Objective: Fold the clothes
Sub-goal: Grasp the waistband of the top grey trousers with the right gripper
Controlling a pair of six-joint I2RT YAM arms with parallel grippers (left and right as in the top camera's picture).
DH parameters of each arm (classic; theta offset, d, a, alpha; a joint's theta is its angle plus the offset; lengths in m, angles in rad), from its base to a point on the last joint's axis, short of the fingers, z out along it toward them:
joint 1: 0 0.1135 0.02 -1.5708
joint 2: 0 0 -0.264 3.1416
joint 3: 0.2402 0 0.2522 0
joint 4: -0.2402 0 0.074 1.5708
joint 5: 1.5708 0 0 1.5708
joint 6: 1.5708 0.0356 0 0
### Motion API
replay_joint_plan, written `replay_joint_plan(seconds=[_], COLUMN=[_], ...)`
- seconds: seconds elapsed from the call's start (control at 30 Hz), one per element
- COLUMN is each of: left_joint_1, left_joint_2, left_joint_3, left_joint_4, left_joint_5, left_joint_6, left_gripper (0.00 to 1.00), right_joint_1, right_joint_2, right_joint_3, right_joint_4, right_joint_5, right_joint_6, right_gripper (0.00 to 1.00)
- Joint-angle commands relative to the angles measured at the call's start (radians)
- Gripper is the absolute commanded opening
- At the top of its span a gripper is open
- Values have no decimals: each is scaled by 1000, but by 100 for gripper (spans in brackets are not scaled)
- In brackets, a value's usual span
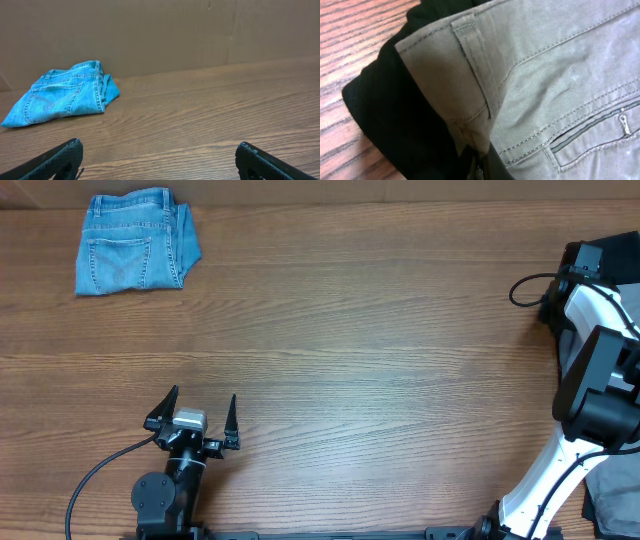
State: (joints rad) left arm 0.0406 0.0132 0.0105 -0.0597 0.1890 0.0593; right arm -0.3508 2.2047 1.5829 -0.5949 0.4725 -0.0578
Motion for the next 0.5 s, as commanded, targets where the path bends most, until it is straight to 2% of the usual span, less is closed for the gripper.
replay_joint_plan(seconds=[0.0, 0.27, 0.3, 0.33, 0.47], left_joint_1=[-6, -6, -6, -6, -6], left_joint_2=[-9, -9, -9, -9, -9], left_joint_3=[-6, -6, -6, -6, -6], left_joint_4=[1, 1, 1, 1, 1], left_joint_5=[-9, -9, -10, -9, -9], left_joint_6=[16, 16, 16, 16, 16], left_gripper=[100, 100, 100, 100, 100], right_joint_1=[4, 3, 3, 3, 3], right_joint_2=[10, 8, 8, 8, 14], right_joint_3=[41, 42, 42, 42, 42], right_joint_4=[-1, 0, -2, -5, -8], right_joint_5=[6, 6, 5, 6, 4], right_joint_6=[5, 8, 5, 4, 1], right_gripper=[4, 4, 18, 41, 40])
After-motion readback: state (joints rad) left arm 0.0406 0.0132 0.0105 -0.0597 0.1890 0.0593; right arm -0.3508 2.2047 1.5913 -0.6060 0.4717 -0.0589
